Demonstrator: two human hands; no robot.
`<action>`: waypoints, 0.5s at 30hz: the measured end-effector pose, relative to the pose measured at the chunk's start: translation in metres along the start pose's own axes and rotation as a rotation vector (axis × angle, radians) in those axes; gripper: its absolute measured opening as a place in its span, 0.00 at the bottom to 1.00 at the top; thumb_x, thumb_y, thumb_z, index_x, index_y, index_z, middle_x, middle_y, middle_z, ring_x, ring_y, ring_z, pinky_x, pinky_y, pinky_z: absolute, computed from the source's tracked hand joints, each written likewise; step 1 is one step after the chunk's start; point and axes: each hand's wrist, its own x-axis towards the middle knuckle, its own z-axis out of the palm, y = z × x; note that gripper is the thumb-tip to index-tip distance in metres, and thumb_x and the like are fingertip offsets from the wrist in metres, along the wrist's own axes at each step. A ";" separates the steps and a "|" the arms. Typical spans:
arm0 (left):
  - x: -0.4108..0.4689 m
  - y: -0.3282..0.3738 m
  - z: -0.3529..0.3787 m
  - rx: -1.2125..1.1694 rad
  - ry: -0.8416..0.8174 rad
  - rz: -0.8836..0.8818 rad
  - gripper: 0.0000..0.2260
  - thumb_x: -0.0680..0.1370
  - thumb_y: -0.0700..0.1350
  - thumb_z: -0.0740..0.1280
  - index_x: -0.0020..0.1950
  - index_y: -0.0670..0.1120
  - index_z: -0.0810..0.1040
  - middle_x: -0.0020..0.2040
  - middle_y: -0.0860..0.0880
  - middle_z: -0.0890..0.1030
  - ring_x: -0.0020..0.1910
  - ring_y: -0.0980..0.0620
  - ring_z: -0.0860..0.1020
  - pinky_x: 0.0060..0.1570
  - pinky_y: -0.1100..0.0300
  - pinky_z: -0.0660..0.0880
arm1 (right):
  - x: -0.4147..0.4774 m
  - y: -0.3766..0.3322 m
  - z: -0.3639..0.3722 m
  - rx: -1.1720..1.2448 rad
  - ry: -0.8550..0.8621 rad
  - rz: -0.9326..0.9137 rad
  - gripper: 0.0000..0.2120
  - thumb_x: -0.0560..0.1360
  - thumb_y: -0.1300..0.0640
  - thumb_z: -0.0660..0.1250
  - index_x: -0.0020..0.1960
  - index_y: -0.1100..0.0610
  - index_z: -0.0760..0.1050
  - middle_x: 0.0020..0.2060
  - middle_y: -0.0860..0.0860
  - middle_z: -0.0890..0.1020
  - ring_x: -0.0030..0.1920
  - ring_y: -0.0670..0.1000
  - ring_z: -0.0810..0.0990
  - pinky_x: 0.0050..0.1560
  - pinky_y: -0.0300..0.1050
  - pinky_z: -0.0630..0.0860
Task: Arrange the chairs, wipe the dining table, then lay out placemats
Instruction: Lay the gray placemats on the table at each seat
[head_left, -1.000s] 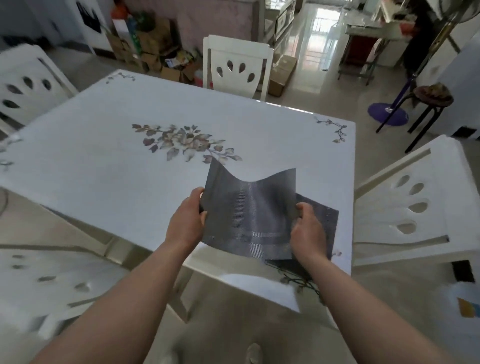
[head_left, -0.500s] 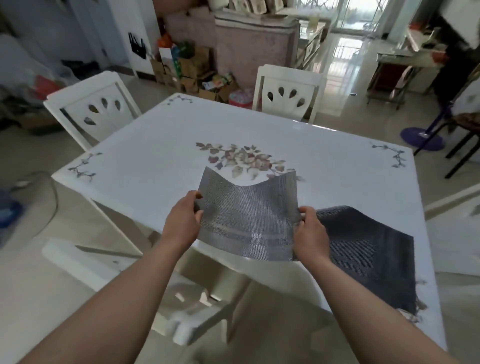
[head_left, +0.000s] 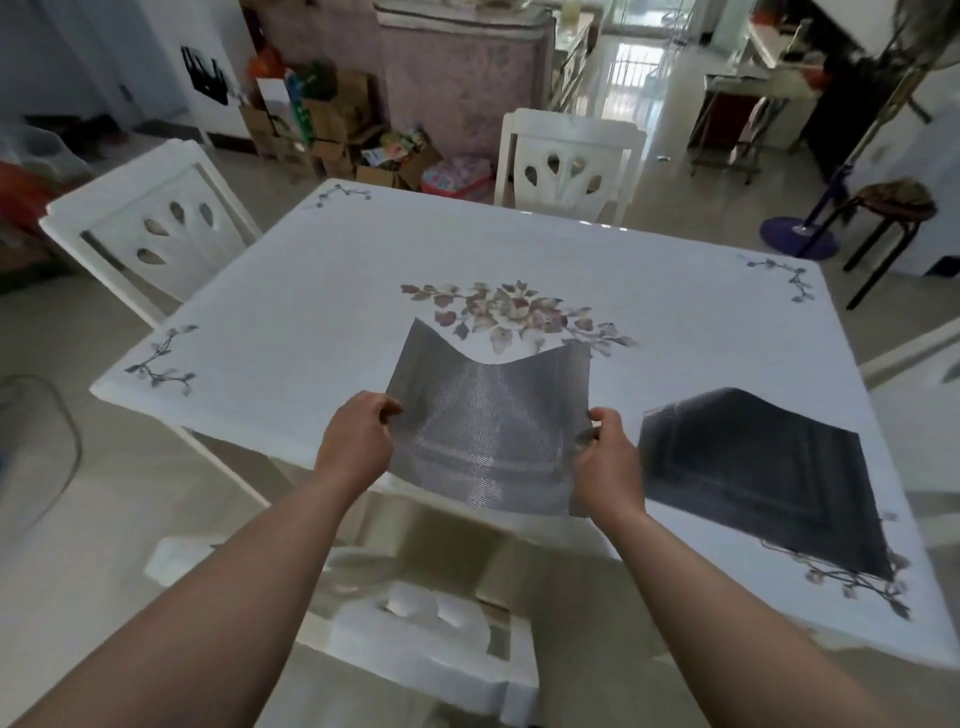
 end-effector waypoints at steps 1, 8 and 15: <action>0.003 -0.001 0.002 -0.010 -0.005 -0.011 0.16 0.76 0.32 0.59 0.57 0.44 0.80 0.56 0.47 0.79 0.55 0.49 0.77 0.54 0.63 0.69 | 0.003 0.000 0.003 0.003 -0.006 0.005 0.21 0.75 0.66 0.54 0.64 0.51 0.66 0.51 0.50 0.78 0.49 0.54 0.77 0.51 0.54 0.76; 0.021 -0.013 0.014 -0.073 0.013 -0.111 0.16 0.73 0.29 0.59 0.54 0.43 0.80 0.51 0.47 0.80 0.48 0.51 0.76 0.48 0.62 0.69 | 0.027 0.005 0.022 0.008 -0.045 0.058 0.24 0.75 0.68 0.52 0.67 0.51 0.65 0.55 0.51 0.77 0.51 0.53 0.75 0.50 0.47 0.71; 0.043 -0.042 0.020 -0.087 -0.068 -0.131 0.16 0.71 0.28 0.58 0.47 0.46 0.77 0.46 0.49 0.80 0.46 0.49 0.77 0.46 0.57 0.74 | 0.029 0.002 0.045 0.015 -0.046 0.122 0.23 0.76 0.69 0.54 0.67 0.55 0.66 0.55 0.51 0.78 0.52 0.54 0.75 0.52 0.48 0.73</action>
